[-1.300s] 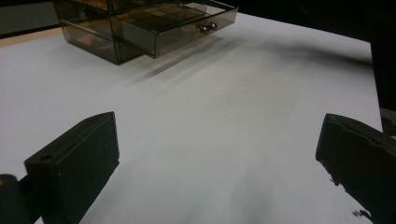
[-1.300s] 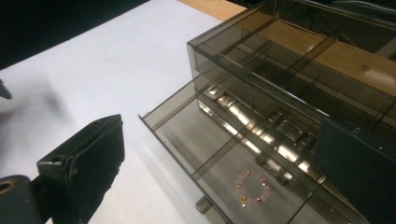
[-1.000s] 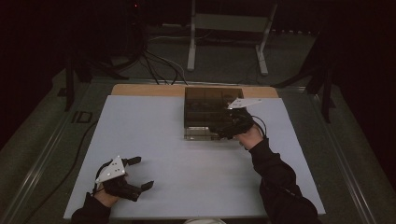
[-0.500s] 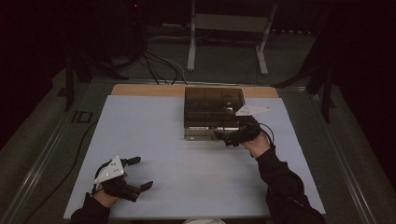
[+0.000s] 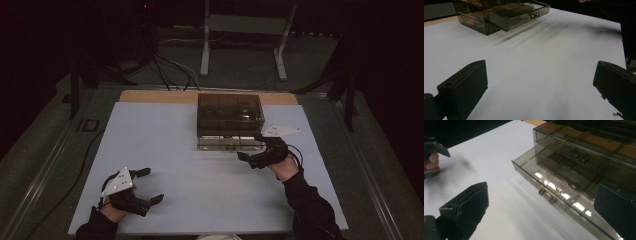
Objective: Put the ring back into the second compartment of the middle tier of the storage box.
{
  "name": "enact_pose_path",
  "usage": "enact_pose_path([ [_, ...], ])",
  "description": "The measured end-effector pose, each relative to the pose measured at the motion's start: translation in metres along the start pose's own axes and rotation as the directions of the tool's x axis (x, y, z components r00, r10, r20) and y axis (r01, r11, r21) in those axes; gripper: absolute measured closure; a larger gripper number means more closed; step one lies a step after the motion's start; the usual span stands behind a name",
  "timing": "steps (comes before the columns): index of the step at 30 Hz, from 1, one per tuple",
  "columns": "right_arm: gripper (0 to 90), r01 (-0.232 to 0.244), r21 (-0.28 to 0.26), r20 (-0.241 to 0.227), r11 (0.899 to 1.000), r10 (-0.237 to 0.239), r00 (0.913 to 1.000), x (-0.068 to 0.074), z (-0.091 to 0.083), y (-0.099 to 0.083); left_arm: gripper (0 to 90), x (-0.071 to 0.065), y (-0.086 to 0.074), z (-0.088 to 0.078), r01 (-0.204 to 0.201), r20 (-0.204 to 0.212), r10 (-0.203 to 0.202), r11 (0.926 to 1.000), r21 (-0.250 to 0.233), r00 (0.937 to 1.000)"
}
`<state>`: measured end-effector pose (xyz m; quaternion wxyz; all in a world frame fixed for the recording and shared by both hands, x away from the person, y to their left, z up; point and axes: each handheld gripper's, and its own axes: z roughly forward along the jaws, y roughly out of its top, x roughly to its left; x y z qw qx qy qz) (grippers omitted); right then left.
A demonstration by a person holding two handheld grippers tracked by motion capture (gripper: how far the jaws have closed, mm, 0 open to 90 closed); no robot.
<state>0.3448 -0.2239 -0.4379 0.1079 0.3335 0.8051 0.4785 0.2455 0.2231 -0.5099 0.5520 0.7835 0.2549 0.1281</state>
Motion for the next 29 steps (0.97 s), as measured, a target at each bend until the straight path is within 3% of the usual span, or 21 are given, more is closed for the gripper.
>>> enact_pose_path([
  [9, 0.0, 0.007, -0.004, -0.003, 1.000, -0.007, 1.0000, -0.001, -0.012, -0.027, 0.9, 0.000, 0.000, 0.000, 0.000, 0.001, 0.000, 1.0000, 0.001, 1.0000],
  [14, 0.0, -0.023, -0.046, -0.002, 0.999, 0.023, 0.9997, -0.005, -0.022, -0.046, 0.9, 0.000, 0.000, 0.000, -0.002, 0.000, 0.002, 1.0000, 0.001, 1.0000],
  [20, 0.0, -0.051, -0.074, 0.030, 0.996, 0.054, 0.9981, -0.011, -0.039, -0.069, 0.9, 0.000, 0.000, 0.000, -0.003, -0.003, 0.003, 1.0000, 0.002, 1.0000],
  [29, 0.0, -0.070, -0.053, 0.087, 0.996, 0.075, 0.9934, -0.010, -0.057, -0.103, 0.9, -0.001, 0.000, 0.000, -0.003, -0.002, 0.003, 1.0000, 0.005, 1.0000],
])
